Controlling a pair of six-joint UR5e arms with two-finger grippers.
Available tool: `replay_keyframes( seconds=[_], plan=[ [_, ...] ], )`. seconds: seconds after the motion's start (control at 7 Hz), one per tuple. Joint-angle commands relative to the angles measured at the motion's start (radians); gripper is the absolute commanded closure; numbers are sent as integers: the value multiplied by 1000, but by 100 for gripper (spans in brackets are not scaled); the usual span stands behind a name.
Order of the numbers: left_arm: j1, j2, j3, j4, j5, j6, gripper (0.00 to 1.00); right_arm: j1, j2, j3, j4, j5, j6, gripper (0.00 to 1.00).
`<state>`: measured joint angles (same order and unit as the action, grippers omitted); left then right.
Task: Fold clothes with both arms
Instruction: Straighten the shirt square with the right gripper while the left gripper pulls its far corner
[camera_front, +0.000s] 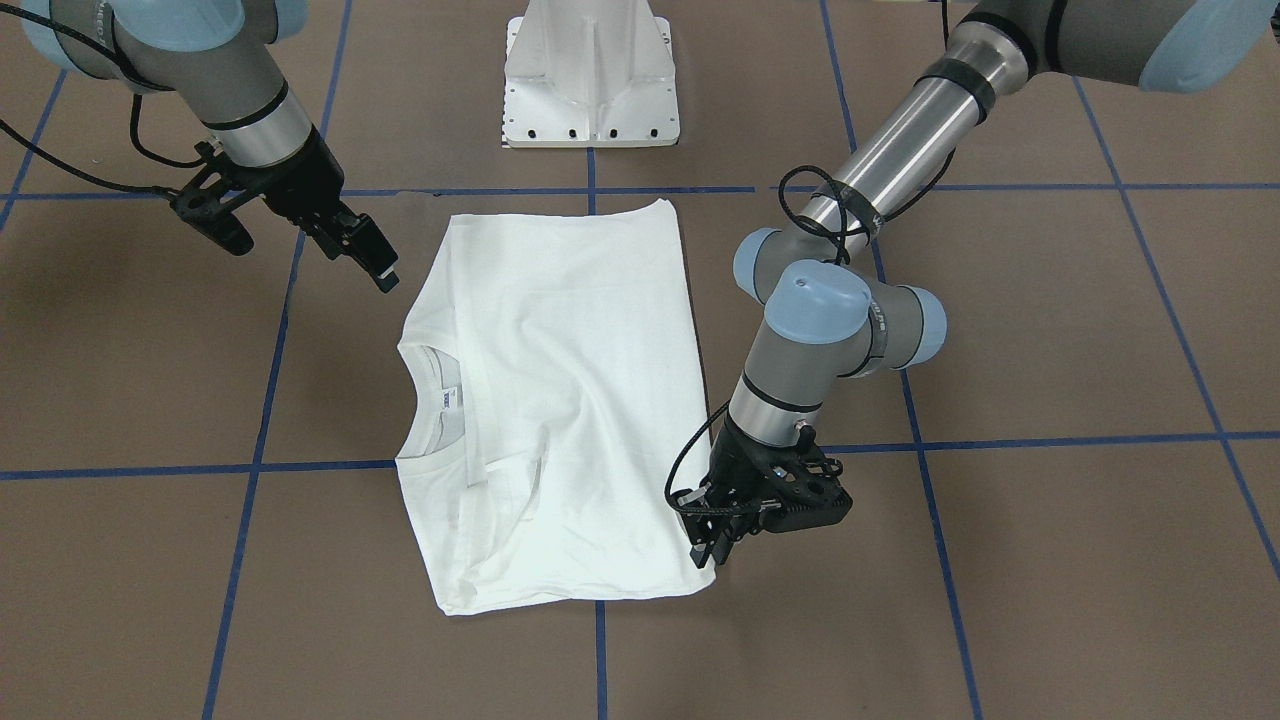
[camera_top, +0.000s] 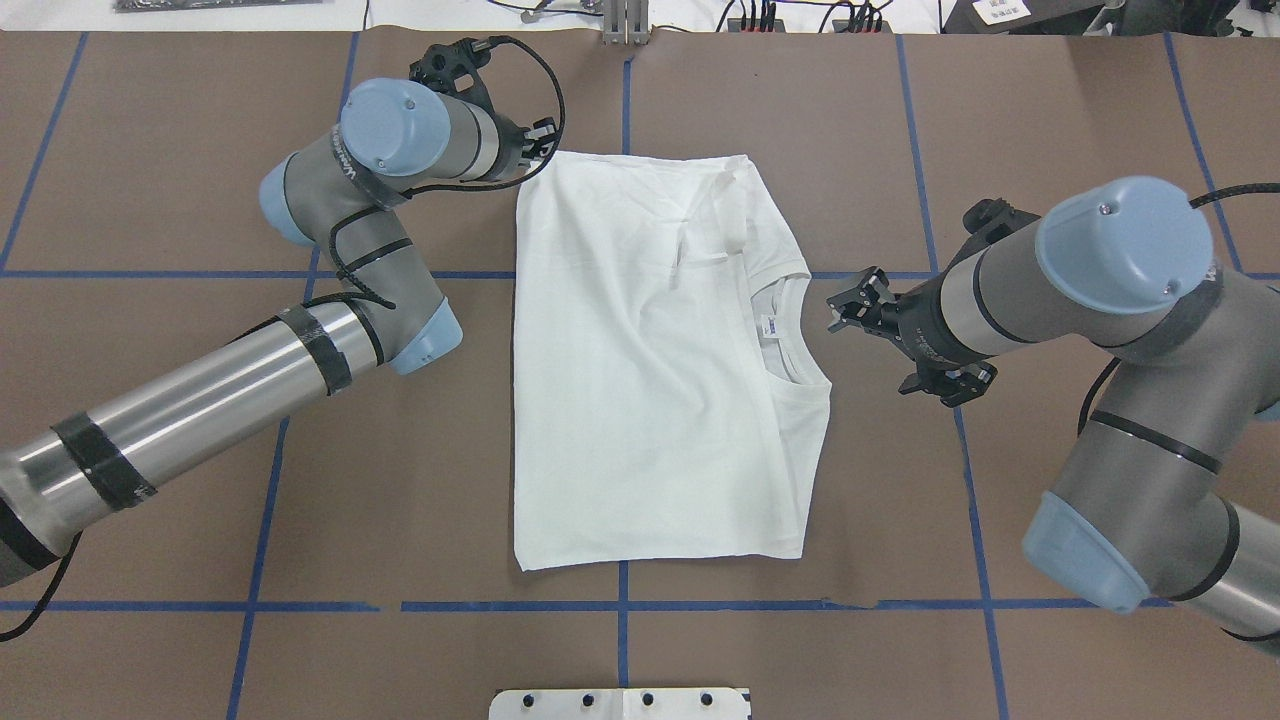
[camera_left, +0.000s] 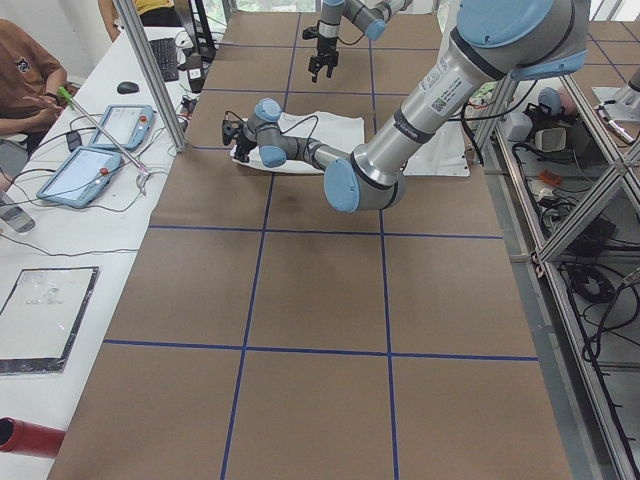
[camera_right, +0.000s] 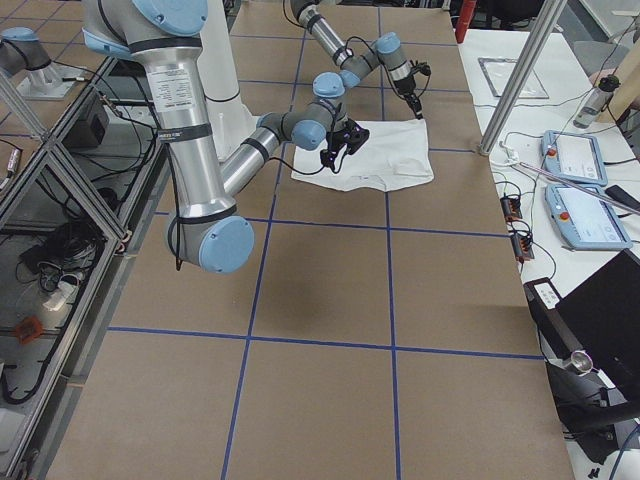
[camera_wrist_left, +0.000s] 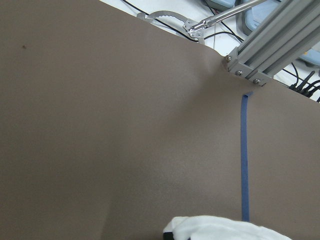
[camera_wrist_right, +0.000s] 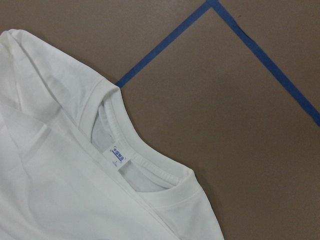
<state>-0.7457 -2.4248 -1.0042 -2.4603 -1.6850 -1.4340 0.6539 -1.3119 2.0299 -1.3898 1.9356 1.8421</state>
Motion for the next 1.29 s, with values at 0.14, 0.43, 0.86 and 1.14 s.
replay_keyframes(
  seconds=[0.14,0.43,0.86,1.14],
  plan=[
    [-6,165,-247,14,-97,-6,42,-223,31,3,-5,-243,159,0],
    [-6,171,-249,12,-99,-8,42,-375,30,4,-11,-408,270,0],
    [-6,174,-252,11,-97,-9,41,-444,23,-64,-12,-468,296,1],
    [-6,174,-252,11,-97,-9,41,-442,16,-68,-14,-463,307,5]
  ],
)
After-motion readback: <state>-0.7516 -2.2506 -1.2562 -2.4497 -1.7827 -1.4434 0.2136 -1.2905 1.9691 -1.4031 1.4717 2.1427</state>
